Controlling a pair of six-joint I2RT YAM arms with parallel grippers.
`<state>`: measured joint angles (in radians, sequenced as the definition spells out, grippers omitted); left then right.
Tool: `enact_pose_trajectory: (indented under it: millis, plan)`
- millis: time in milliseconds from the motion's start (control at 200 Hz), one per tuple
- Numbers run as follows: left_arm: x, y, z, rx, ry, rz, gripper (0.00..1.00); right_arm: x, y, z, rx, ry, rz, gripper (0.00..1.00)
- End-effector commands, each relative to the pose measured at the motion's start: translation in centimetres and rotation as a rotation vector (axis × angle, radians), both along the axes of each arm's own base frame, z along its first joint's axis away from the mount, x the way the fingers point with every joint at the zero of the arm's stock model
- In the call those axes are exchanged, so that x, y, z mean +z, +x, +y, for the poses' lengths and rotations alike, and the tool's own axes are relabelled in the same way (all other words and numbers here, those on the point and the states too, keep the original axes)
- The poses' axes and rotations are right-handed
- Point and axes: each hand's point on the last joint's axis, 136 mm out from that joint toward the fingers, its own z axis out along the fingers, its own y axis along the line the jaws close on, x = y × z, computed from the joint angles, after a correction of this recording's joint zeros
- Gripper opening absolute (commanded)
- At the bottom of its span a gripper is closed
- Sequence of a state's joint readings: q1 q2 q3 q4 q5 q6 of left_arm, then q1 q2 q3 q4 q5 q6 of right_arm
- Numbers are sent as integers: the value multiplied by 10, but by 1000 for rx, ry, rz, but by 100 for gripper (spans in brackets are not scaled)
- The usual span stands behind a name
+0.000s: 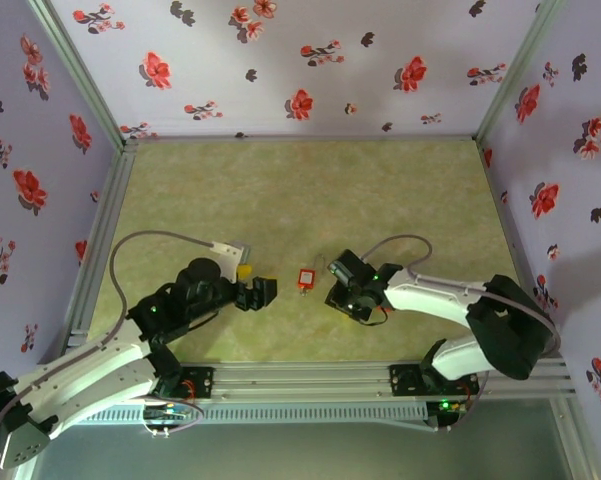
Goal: Unlock with the key
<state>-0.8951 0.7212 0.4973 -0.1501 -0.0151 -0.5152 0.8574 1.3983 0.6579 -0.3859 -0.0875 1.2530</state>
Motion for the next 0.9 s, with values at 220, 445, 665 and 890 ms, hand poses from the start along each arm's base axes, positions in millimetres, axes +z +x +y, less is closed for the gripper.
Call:
enact_pose_trajectory:
  millis: [220,445,665,890]
  plan:
    - [-3,-3,8,-1,-2,-25,88,-3,8,-1,-11,-39,33,35]
    - [-7,-2,10,6,-1,-24,88,-9,8,-19,29,-108,94,26]
    - [-16,-3,12,9,4,-11,88,-17,5,-40,222,-300,206,16]
    - [-20,-4,14,11,8,-7,88,-8,15,-43,286,-350,183,3]
